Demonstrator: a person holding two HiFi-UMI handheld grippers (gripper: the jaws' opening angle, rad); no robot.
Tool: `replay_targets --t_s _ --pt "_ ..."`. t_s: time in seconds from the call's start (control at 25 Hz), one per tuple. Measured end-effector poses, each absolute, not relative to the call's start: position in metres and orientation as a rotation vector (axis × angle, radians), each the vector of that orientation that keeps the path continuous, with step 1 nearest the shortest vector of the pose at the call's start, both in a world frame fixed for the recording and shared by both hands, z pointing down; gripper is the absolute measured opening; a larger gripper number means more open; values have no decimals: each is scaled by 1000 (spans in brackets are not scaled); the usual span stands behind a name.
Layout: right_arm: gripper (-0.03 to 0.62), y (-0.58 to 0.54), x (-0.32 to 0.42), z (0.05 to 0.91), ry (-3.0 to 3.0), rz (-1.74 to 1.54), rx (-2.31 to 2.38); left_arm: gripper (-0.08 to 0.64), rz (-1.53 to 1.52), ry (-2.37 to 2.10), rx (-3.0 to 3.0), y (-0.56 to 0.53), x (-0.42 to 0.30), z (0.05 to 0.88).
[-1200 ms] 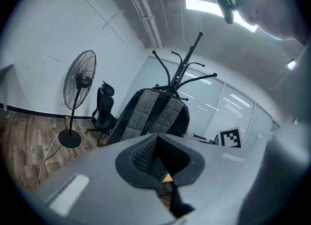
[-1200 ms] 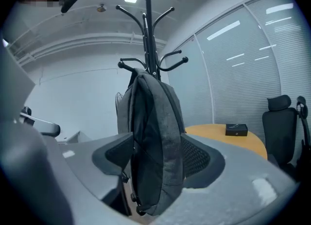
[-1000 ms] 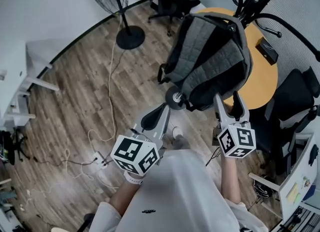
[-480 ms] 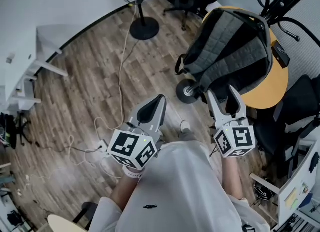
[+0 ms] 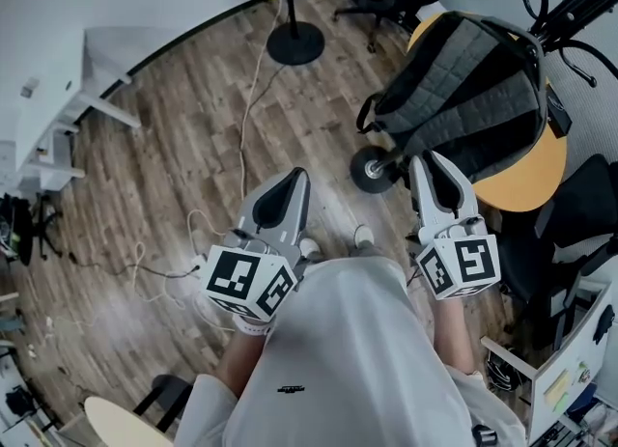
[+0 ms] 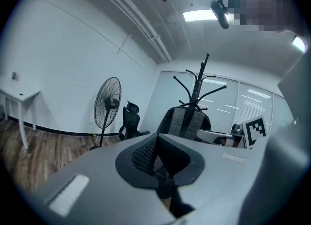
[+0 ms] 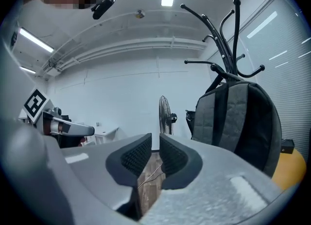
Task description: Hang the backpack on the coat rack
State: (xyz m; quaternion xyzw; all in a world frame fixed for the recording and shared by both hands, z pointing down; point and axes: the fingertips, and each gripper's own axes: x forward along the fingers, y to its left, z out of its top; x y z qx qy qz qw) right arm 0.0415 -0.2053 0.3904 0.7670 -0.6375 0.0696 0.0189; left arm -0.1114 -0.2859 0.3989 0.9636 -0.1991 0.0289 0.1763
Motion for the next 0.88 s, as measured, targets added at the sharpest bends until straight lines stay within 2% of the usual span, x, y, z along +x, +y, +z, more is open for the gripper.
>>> replay_targets --t_s 0.12,0.88 --pt "0 -208 38 388 -1998 197 2365 18 88 -605 2750 -290 -118 394" --pt "2 -219 19 399 -2052 205 2262 18 94 -733 2791 -299 -136 394"
